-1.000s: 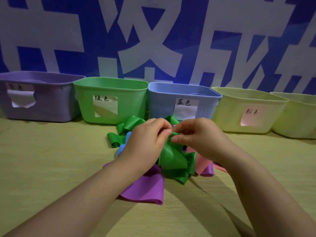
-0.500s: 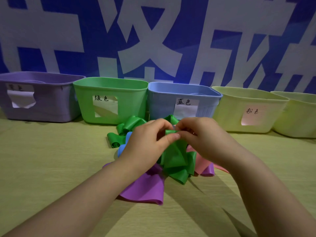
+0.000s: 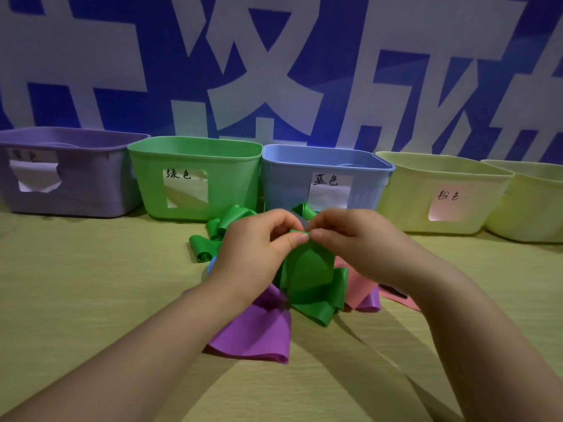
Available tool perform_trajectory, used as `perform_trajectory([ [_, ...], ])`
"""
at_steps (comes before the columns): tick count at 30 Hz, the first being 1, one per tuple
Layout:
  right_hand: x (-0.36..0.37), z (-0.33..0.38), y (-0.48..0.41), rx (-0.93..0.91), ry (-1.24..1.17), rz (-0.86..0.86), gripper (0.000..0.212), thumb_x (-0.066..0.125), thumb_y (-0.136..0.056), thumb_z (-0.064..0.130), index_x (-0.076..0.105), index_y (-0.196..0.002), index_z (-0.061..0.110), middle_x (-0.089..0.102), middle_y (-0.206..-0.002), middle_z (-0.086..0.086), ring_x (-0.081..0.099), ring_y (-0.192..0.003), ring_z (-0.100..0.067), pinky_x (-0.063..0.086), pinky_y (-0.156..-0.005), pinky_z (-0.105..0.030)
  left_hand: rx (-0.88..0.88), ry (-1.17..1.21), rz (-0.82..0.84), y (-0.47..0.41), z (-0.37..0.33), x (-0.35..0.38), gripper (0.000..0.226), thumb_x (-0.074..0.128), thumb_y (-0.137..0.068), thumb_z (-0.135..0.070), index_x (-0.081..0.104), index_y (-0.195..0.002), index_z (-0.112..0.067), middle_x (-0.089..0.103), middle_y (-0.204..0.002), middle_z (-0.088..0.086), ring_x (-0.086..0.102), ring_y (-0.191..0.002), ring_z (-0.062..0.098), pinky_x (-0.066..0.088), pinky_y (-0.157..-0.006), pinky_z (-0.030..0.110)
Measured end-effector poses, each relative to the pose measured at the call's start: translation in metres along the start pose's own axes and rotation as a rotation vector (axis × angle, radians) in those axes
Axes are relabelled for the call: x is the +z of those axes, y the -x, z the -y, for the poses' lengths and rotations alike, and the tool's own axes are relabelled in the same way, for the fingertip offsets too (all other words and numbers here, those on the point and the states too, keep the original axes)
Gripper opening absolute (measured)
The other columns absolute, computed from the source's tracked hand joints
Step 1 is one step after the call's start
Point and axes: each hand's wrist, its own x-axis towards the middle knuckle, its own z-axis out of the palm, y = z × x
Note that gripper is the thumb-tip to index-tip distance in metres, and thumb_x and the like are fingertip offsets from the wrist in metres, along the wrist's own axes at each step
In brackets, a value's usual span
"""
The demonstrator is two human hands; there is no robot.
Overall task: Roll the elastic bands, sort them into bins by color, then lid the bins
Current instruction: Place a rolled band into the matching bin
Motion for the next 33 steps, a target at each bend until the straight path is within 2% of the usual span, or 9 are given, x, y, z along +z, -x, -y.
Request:
perform_trajectory([
  [3, 0.0002, -0.0011, -0.0003, 0.002, -0.075, -0.020, 0.011, 0.063, -0.084, 0.031, 0.063, -0.093, 0.024, 0.067, -0.085, 0.005, 0.064, -0.080, -0.012, 0.053, -0.081, -0.036, -0.017, -0.012, 0.004, -0.0004, -0.0011, -0.0010, 0.025, 0.071, -0.077, -0.014, 0.059, -0.066, -0.033, 0.060, -0.061, -0.009, 0.049, -0.058, 0.000, 0.040, -0.061, 0.019],
  [6, 0.0007, -0.0012, 0.0001, -0.001, -0.053, -0.027, 0.012, 0.070, -0.079, 0.031, 0.063, -0.086, 0.024, 0.067, -0.081, 0.004, 0.064, -0.078, -0.011, 0.053, -0.079, -0.036, -0.025, -0.016, 0.035, -0.0001, -0.0025, -0.0014, 0.022, 0.070, -0.078, -0.014, 0.061, -0.067, -0.031, 0.060, -0.060, -0.012, 0.050, -0.059, -0.001, 0.038, -0.058, 0.011],
  [8, 0.0007, -0.0011, -0.0004, 0.001, -0.048, -0.036, 0.011, 0.070, -0.079, 0.031, 0.063, -0.083, 0.025, 0.068, -0.077, 0.003, 0.066, -0.073, -0.012, 0.054, -0.076, -0.035, -0.013, -0.018, 0.049, 0.0001, -0.0026, -0.0011, 0.019, 0.070, -0.079, -0.015, 0.062, -0.068, -0.028, 0.062, -0.062, -0.011, 0.052, -0.060, 0.000, 0.038, -0.060, 0.013],
  [12, 0.0011, -0.0026, -0.0016, 0.009, -0.019, -0.032, 0.005, 0.066, -0.083, 0.031, 0.063, -0.083, 0.027, 0.068, -0.077, 0.006, 0.066, -0.072, -0.013, 0.054, -0.072, -0.029, 0.015, -0.019, 0.040, 0.0002, -0.0017, -0.0001, 0.010, 0.069, -0.080, -0.016, 0.066, -0.073, -0.022, 0.065, -0.066, -0.005, 0.054, -0.064, 0.005, 0.040, -0.062, 0.017],
  [18, -0.0005, -0.0034, -0.0010, 0.008, 0.055, -0.052, 0.012, 0.058, -0.089, 0.032, 0.067, -0.093, 0.025, 0.067, -0.083, 0.007, 0.064, -0.075, -0.010, 0.048, -0.070, -0.021, -0.026, 0.070, 0.085, 0.0030, -0.0040, 0.0020, 0.032, 0.078, -0.069, -0.009, 0.059, -0.074, -0.034, 0.052, -0.055, -0.018, 0.044, -0.055, -0.001, 0.039, -0.057, 0.013],
  [21, -0.0002, -0.0025, -0.0007, 0.002, 0.053, -0.022, 0.016, 0.055, -0.091, 0.033, 0.067, -0.097, 0.025, 0.067, -0.085, 0.004, 0.064, -0.075, -0.011, 0.049, -0.071, -0.025, -0.030, 0.062, 0.040, 0.0017, -0.0025, 0.0010, 0.030, 0.076, -0.072, -0.009, 0.060, -0.069, -0.035, 0.052, -0.053, -0.016, 0.045, -0.055, 0.000, 0.039, -0.058, 0.014],
  [25, -0.0008, -0.0024, -0.0001, -0.001, 0.067, 0.026, 0.020, 0.048, -0.094, 0.033, 0.065, -0.100, 0.024, 0.062, -0.080, 0.004, 0.057, -0.073, -0.007, 0.042, -0.065, -0.018, -0.024, 0.028, 0.021, 0.0016, -0.0014, 0.0008, 0.028, 0.073, -0.075, -0.013, 0.061, -0.068, -0.037, 0.056, -0.056, -0.012, 0.050, -0.058, 0.002, 0.043, -0.062, 0.021],
  [30, -0.0010, 0.0001, 0.0015, 0.020, 0.006, 0.073, 0.025, 0.045, -0.095, 0.037, 0.064, -0.107, 0.025, 0.066, -0.095, 0.001, 0.060, -0.086, -0.010, 0.050, -0.083, -0.033, 0.016, -0.068, 0.025, 0.0020, -0.0013, -0.0004, 0.017, 0.069, -0.080, -0.015, 0.062, -0.072, -0.028, 0.054, -0.056, -0.011, 0.047, -0.058, 0.002, 0.036, -0.057, 0.014],
  [33, -0.0014, 0.0009, 0.0017, 0.012, -0.006, 0.077, 0.029, 0.056, -0.088, 0.040, 0.060, -0.114, 0.027, 0.063, -0.100, 0.008, 0.060, -0.090, -0.008, 0.051, -0.085, -0.029, 0.020, -0.090, 0.001, 0.0008, 0.0005, -0.0012, 0.011, 0.069, -0.080, -0.015, 0.065, -0.075, -0.024, 0.058, -0.059, -0.007, 0.049, -0.060, 0.006, 0.037, -0.058, 0.018],
])
